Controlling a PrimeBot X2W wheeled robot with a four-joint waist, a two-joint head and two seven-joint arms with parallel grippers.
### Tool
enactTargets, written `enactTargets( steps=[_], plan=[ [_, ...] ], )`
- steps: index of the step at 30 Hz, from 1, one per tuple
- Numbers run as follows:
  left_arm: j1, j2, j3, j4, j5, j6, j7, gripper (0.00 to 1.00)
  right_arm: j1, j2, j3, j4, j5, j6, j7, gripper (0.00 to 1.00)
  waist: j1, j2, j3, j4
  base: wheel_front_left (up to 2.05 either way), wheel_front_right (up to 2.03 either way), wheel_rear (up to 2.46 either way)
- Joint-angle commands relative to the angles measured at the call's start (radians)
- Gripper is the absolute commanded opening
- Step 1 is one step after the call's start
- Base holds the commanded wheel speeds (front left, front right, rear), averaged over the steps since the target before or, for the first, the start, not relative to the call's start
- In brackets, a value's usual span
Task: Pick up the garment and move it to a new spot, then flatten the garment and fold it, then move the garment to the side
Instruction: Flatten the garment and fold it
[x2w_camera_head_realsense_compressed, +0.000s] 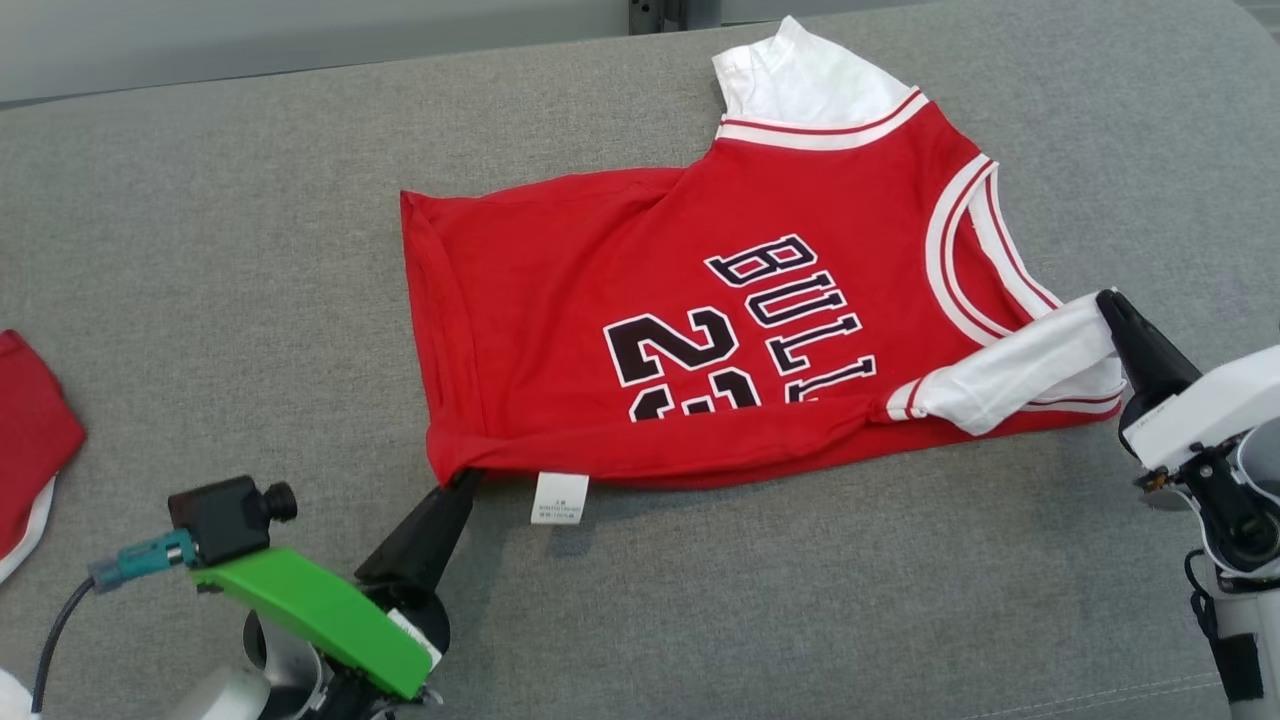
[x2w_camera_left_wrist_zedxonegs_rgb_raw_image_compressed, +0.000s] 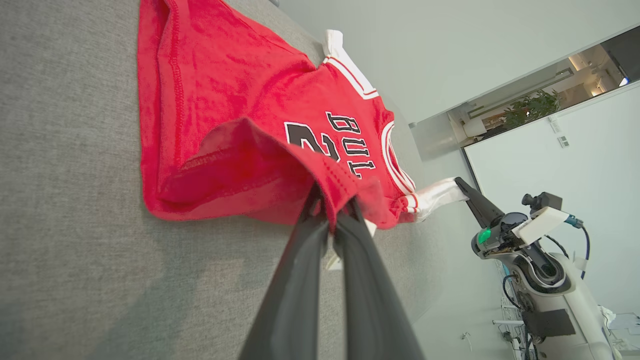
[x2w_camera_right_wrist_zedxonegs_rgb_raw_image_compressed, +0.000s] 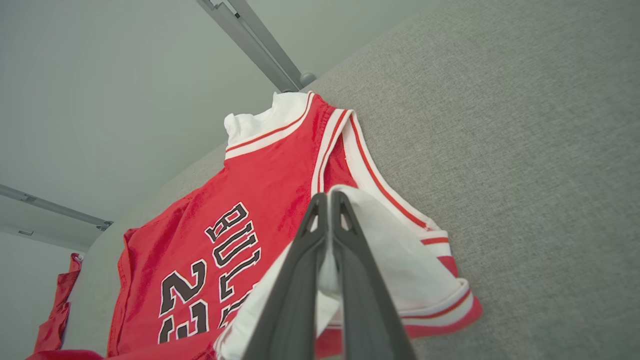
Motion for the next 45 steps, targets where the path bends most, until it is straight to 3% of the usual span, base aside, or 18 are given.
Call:
enactTargets(
  steps=[1,14,15,16,17,18,19,20,26,29,35,45],
  plan=[
    [-0.038,-0.01,0.0,0.021,-0.015,0.009,0.015,0.0,-0.034,0.004,-0.002,0.02,-0.024,0.0,0.011,0.0,0.0001,0.0,0.01,0.006,0.0,0.0,0.0],
    [-0.265,-0.1,-0.01,0.329,-0.059,0.022,0.143,0.0,-0.284,0.033,0.055,0.284,-0.198,0.0,-0.065,0.0,0.0001,0.0,0.057,0.019,0.0,0.0,0.0],
    [-0.277,-0.105,-0.013,0.348,-0.058,0.018,0.148,0.0,-0.295,0.026,0.064,0.297,-0.209,0.0,-0.084,0.27,0.0001,0.0,0.059,0.02,0.0,0.0,0.0],
    [-0.287,-0.11,-0.012,0.367,-0.055,0.019,0.145,0.0,-0.304,0.02,0.073,0.312,-0.219,0.0,-0.1,0.85,0.0001,0.0,0.06,0.02,0.0,0.0,0.0],
    [-0.297,-0.115,-0.012,0.386,-0.048,0.017,0.141,0.0,-0.309,0.018,0.085,0.329,-0.225,0.0,-0.113,1.0,0.0001,0.0,0.06,0.021,0.0,0.0,0.0],
    [-0.306,-0.123,-0.013,0.401,-0.044,0.012,0.139,0.29,-0.315,0.019,0.092,0.344,-0.226,0.0,-0.124,1.0,0.0001,0.0,0.06,0.021,0.0,0.0,0.0],
    [-0.312,-0.13,-0.011,0.412,-0.039,0.009,0.128,0.84,-0.322,0.016,0.096,0.36,-0.23,0.0,-0.133,1.0,0.0001,0.0,0.06,0.021,0.0,0.0,0.0],
    [-0.316,-0.134,-0.012,0.422,-0.035,0.01,0.126,1.0,-0.328,0.013,0.1,0.369,-0.23,0.0,-0.144,1.0,0.0001,0.0,0.059,0.021,0.0,0.0,0.0],
    [-0.259,-0.104,-0.028,0.398,0.0,-0.008,0.098,1.0,-0.306,-0.054,0.158,0.338,-0.241,0.0,-0.236,1.0,0.0001,0.0,0.038,0.013,0.0,0.0,0.0],
    [-0.204,-0.068,-0.035,0.348,0.021,0.004,0.074,1.0,-0.255,-0.101,0.18,0.287,-0.227,0.0,-0.22,1.0,0.0001,0.0,0.027,0.008,0.0,0.0,0.0],
    [-0.142,-0.018,-0.056,0.267,0.06,0.06,0.073,1.0,-0.119,-0.229,0.253,0.149,-0.262,0.0,-0.038,1.0,0.0001,0.0,0.066,-0.003,0.0,0.0,0.0],
    [-0.228,0.002,-0.121,0.267,0.132,0.093,0.154,1.0,-0.119,-0.26,0.281,0.091,-0.289,0.0,0.159,1.0,0.0001,0.0,0.145,-0.007,0.0,0.0,0.0]
  ],
)
